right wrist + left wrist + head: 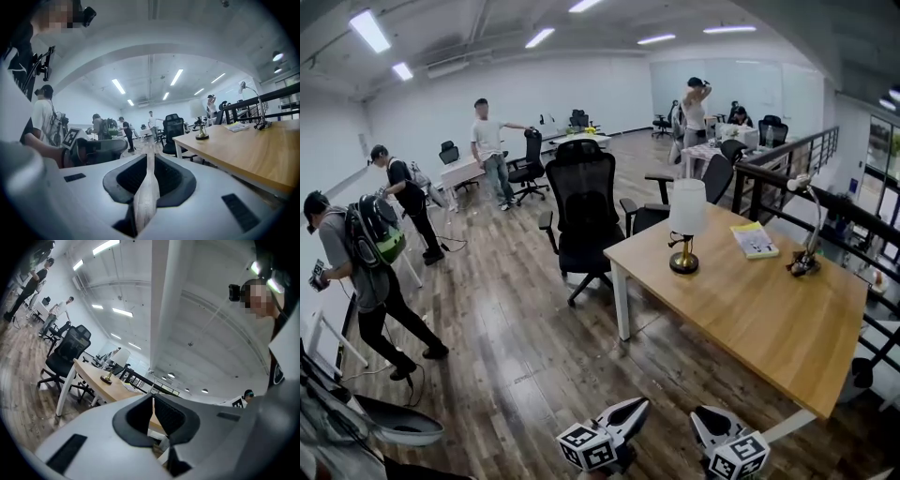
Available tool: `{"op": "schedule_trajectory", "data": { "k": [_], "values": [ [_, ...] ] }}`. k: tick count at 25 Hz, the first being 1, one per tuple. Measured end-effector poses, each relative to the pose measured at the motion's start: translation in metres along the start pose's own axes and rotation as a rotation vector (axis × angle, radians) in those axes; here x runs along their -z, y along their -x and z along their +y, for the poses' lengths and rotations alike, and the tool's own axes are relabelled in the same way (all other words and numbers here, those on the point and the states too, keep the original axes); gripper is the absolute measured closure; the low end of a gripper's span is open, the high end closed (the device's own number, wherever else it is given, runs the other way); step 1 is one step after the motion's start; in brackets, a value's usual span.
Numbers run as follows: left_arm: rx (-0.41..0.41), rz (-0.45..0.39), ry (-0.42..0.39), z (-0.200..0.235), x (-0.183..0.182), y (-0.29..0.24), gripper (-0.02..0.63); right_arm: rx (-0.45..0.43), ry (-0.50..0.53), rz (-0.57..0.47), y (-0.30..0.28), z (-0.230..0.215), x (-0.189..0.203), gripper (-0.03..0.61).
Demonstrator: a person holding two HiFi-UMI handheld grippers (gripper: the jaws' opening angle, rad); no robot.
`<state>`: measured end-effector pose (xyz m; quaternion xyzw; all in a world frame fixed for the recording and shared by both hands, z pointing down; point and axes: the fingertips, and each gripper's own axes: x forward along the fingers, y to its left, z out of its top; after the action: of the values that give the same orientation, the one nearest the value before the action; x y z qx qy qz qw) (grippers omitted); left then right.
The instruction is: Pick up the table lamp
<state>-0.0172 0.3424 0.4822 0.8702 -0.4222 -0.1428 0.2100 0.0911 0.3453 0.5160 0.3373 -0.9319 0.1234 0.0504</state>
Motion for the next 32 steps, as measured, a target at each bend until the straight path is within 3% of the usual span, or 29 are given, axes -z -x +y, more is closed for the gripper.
{"op": "schedule_trajectory", "data": {
  "k": [8,20,32],
  "values": [
    [0.039,0.010,-0.071,0.010,-0.014,-0.021,0.595,0.023,0.033,-0.040,-0.021,-0.003,-0.017,0.512],
    [0.012,0.007,-0.155,0.052,-0.043,-0.065,0.595,-0.049,0.031,-0.033,-0.096,-0.028,-0.032,0.511],
    [-0.022,0.014,-0.114,0.111,-0.065,-0.139,0.595,-0.052,-0.003,-0.005,-0.158,-0.097,-0.053,0.511]
  ]
}}
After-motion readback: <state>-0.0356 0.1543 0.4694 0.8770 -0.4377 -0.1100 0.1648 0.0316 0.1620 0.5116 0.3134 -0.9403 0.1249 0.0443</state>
